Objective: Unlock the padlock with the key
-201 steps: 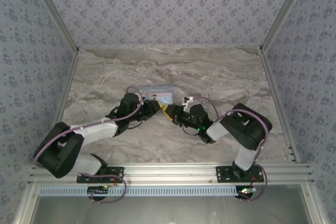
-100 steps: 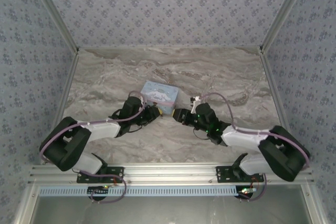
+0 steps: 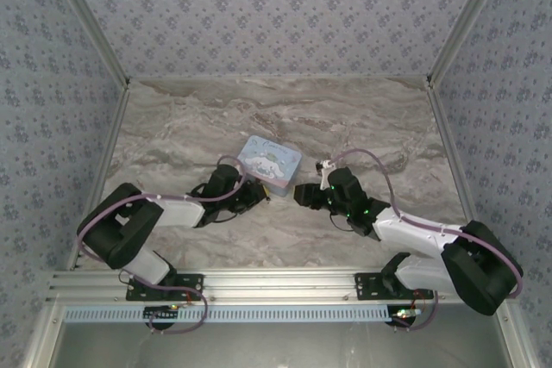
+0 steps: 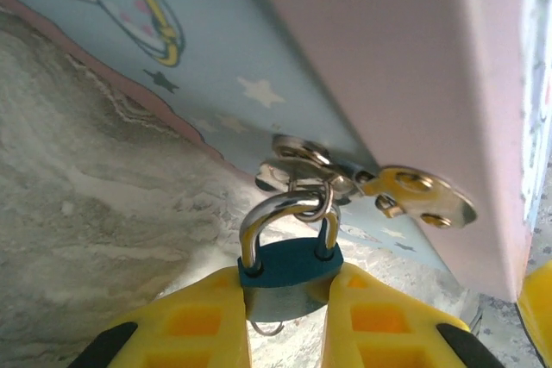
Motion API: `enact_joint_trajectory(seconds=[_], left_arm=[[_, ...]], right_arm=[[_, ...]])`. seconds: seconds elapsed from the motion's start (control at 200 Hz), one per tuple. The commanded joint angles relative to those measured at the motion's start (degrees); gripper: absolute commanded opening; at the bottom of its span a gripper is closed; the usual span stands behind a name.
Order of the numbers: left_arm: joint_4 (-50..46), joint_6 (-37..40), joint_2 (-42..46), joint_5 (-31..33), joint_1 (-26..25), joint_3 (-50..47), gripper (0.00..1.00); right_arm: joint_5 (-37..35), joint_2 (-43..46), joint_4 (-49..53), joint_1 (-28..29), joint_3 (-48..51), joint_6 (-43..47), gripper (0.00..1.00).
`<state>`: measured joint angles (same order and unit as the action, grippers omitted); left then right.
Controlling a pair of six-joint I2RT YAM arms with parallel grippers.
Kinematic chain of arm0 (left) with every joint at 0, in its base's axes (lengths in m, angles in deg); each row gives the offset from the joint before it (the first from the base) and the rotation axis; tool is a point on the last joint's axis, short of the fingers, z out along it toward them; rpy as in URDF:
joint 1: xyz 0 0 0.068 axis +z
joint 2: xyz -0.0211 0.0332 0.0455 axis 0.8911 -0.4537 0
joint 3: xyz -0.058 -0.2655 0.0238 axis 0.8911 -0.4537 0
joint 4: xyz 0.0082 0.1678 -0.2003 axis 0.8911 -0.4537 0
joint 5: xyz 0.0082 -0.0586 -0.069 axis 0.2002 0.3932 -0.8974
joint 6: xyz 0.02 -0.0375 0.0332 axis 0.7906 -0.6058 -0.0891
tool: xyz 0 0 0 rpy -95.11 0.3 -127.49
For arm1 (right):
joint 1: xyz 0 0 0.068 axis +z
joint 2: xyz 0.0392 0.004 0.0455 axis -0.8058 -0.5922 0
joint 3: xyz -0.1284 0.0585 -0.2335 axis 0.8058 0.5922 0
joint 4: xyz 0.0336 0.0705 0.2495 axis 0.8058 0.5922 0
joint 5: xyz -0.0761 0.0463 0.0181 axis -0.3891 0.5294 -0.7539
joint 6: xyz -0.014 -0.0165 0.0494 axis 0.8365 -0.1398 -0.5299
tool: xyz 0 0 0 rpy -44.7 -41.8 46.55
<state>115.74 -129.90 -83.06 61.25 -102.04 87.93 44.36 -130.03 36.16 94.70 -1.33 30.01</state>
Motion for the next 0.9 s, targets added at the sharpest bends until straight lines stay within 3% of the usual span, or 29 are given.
enact_joint_trajectory(seconds=[0.0, 0.15, 0.34, 0.575, 0.755, 0.894], left_arm=[[4.0, -1.1, -0.5, -0.3, -0.8, 0.8, 0.19], [2.1, -0.5, -1.4, 0.3, -1.3, 1.7, 0.22], [2.9, -0.9, -2.4, 0.4, -1.4, 1.3, 0.45], [-5.5, 2.9, 5.3, 3.5, -1.3, 1.8, 0.54], [-18.1, 8.5, 16.1, 6.3, 1.1, 3.3, 0.66], [-26.6, 13.2, 23.4, 6.2, 6.4, 5.0, 0.78]], right_arm=[[2.5, -1.0, -1.9, 0.7, 0.9, 6.6, 0.48], [2.1, -3.0, 0.0, 1.3, -0.9, 9.1, 0.48], [0.9, -4.6, -0.2, 1.2, -1.5, 8.8, 0.49], [-1.2, -2.4, 3.3, 0.2, -1.8, 10.5, 0.5], [0.4, 0.4, 4.2, -2.3, -1.6, 9.8, 0.6], [4.1, 1.7, 3.4, -5.6, -1.7, 6.8, 0.75]])
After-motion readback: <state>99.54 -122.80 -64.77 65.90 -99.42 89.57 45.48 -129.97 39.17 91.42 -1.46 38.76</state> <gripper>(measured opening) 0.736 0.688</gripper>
